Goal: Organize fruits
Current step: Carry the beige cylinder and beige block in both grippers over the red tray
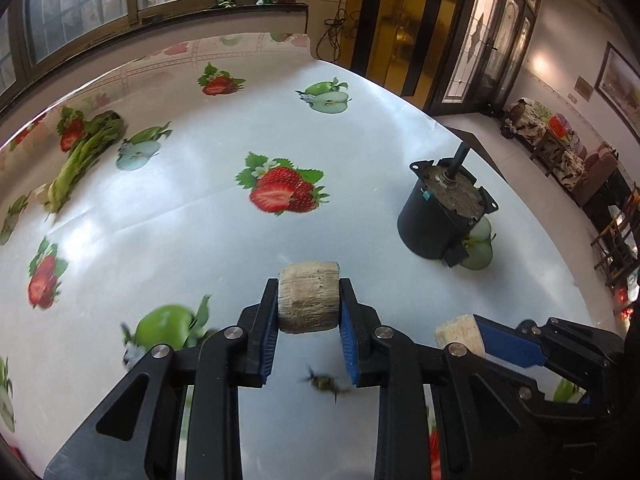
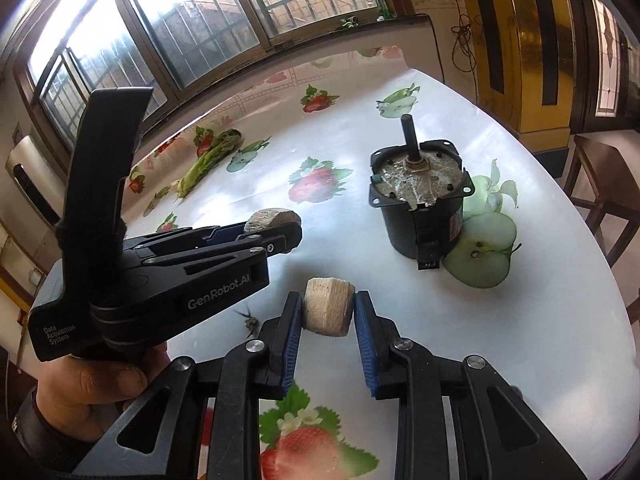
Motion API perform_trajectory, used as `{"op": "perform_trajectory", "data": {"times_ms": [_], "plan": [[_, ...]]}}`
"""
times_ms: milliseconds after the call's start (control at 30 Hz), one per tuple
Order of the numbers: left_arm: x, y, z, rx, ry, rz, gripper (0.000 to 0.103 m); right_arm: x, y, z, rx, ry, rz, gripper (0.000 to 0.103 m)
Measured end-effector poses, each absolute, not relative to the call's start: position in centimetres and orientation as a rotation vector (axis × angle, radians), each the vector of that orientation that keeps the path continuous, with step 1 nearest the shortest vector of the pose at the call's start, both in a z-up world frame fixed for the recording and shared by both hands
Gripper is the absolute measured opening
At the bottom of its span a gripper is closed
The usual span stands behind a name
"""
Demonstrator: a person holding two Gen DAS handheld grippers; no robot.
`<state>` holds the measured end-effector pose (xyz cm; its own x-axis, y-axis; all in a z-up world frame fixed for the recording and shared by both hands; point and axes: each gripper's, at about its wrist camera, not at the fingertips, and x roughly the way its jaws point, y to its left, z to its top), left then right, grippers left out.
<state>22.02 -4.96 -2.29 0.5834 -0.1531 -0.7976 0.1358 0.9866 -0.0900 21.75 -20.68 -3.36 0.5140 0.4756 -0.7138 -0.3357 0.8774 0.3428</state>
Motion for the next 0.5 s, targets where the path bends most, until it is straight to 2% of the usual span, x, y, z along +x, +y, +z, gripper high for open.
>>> {"op": "perform_trajectory", "data": {"times_ms": [500], "plan": [[1.9,5.5,1.5,-0.247,0.834,0.151,0.024,10.6,-12.0,-0.6,0.053,0.9,0.831,0.027]]}}
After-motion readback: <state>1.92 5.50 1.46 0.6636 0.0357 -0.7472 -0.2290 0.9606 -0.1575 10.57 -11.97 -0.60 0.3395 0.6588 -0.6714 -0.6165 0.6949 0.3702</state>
